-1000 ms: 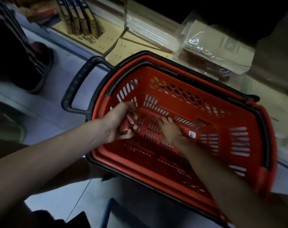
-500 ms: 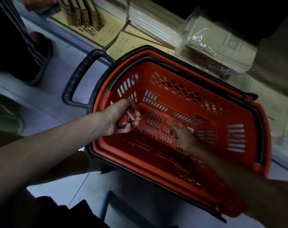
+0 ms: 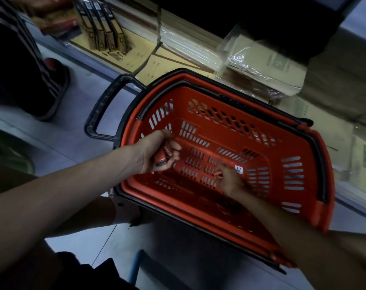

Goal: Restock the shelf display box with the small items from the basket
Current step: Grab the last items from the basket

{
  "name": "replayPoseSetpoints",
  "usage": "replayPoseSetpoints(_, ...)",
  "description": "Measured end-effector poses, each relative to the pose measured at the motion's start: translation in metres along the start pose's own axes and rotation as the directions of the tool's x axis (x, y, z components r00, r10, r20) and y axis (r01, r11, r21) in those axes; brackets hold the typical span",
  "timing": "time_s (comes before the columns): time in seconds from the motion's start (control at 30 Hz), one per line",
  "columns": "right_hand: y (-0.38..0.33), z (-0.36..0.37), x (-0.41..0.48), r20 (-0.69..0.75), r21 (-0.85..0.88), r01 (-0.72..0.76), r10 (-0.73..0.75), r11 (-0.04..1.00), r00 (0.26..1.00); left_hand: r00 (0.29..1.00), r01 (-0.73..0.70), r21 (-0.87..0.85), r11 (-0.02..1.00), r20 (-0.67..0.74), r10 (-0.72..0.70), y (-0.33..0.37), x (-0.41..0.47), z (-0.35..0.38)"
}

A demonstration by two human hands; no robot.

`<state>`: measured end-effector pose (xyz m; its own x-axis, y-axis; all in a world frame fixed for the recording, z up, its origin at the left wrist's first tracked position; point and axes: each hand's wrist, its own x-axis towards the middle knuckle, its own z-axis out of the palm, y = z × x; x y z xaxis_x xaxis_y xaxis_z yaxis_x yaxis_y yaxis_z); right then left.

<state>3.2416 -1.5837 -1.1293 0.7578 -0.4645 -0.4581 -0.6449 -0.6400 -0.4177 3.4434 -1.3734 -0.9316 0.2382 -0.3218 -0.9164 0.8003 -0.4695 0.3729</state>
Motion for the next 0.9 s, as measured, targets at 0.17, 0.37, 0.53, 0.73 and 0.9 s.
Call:
replayPoseSetpoints(0.17,-0.07,-0.076,-0.028,-0.189,0.299,0.158,-0.103,0.941,0.977,0.992,0.031,-0.113,0.993,0.124,-0.017,-0.001,-0.003,0.016)
replayPoseSetpoints(0.37,-0.168,-0.158,-0.086,-0.359,0.233,0.474,-0.377,0.849,0.853,0.965,-0.005,-0.209,0.978,0.255,0.06,-0.005,-0.016,0.045)
replayPoseSetpoints(0.53,-0.193,-0.173,-0.114,-0.176,-0.086,0.549,-0.555,0.831,0.813,0.908,-0.112,-0.26,0.959,0.364,0.205,0.001,-0.028,0.054)
replayPoseSetpoints(0.73,-0.191,-0.185,-0.124,-0.244,0.195,0.519,-0.471,0.832,0.848,0.854,-0.121,-0.334,0.935,0.444,0.27,0.009,-0.039,0.05)
replayPoseSetpoints(0.9,-0.189,-0.191,-0.126,-0.196,0.513,0.432,-0.388,0.742,0.9,0.852,-0.072,-0.349,0.934,0.466,0.239,0.005,-0.037,0.057)
